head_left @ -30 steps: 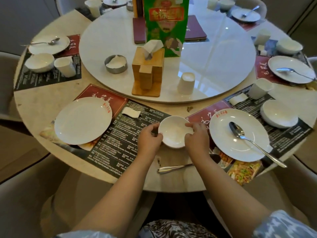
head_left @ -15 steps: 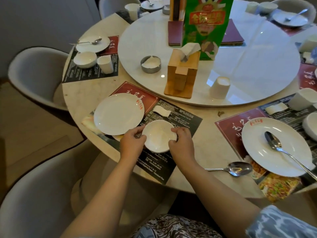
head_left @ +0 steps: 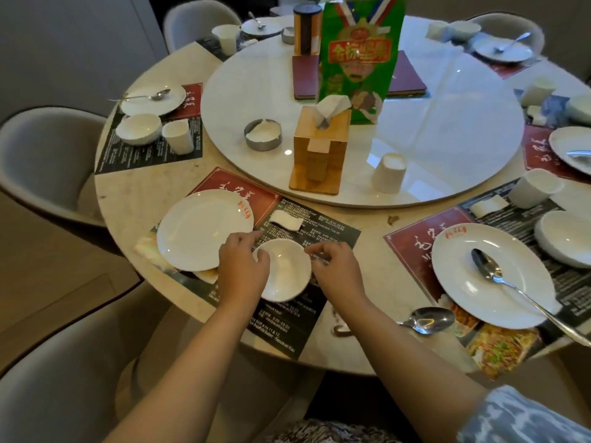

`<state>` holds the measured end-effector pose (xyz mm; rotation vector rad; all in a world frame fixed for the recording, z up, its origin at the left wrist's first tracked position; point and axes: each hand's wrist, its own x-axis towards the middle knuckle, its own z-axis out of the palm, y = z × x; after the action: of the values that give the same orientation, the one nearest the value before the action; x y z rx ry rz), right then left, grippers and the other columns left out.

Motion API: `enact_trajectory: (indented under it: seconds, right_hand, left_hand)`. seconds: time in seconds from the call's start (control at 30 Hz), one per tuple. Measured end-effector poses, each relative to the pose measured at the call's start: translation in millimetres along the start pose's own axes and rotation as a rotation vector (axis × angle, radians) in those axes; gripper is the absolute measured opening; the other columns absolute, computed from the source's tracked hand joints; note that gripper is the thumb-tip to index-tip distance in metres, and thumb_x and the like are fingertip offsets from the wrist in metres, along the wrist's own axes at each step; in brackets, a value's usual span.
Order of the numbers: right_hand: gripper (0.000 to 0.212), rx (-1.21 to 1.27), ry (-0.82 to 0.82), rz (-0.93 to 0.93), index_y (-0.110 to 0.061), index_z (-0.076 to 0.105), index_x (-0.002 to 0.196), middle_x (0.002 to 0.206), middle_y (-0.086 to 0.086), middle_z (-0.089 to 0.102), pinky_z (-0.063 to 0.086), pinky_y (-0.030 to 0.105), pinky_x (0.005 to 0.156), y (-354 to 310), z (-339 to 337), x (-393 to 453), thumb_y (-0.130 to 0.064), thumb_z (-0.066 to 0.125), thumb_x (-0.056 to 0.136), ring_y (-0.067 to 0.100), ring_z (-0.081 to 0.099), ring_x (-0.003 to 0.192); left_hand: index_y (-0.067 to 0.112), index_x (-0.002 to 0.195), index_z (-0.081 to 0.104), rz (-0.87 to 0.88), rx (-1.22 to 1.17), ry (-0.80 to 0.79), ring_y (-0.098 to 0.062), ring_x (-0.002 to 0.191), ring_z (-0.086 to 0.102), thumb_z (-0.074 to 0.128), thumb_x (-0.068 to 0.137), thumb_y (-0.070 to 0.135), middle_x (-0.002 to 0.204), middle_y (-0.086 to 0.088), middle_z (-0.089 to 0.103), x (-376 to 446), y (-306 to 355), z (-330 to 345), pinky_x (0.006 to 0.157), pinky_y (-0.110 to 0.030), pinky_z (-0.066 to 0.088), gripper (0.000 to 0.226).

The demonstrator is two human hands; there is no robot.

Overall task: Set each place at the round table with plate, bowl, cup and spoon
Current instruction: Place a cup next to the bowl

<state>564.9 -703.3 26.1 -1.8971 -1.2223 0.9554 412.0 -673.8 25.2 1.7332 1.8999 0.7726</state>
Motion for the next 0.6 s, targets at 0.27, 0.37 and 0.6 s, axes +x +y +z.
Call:
enact_trajectory:
  seconds: [0.27, 0.37, 0.6]
  right_hand:
    - [0.028, -0.121, 0.258, -0.107, -0.027, 0.068, 0.104, 0.12, 0.003, 0.051, 0.032, 0.026, 0.095, 3, -84, 81, -0.009, 0.058, 0.084, 0.021, 0.038, 0.118]
    - [0.04, -0.287, 0.302, -0.188, -0.029, 0.061, 0.118, 0.127, 0.003, 0.045, 0.03, 0.025, 0.098, -1, -112, 121, -0.011, 0.06, 0.082, 0.024, 0.033, 0.124]
    - [0.063, -0.503, 0.153, -0.104, -0.035, 0.039, 0.14, 0.148, 0.004, 0.026, 0.032, 0.041, 0.109, 0, -138, 188, -0.03, 0.069, 0.085, 0.027, 0.023, 0.136]
  left_hand:
    - [0.021, 0.106, 0.068, 0.353, -0.042, -0.153, -0.012, 0.11, 0.051, 0.056, 0.091, 0.013, 0.113, 0.004, 0.061, 58, 93, 72, 0.092, -0.025, 0.041, 0.02]
    - [0.021, 0.11, 0.067, 0.389, 0.006, -0.225, -0.014, 0.116, 0.045, 0.054, 0.092, 0.013, 0.119, 0.002, 0.055, 78, 114, 108, 0.091, -0.023, 0.036, 0.024]
    - [0.017, 0.14, 0.048, 0.386, 0.121, -0.339, -0.016, 0.135, 0.036, 0.052, 0.097, 0.026, 0.146, 0.001, 0.041, 93, 129, 156, 0.107, -0.027, 0.032, 0.044]
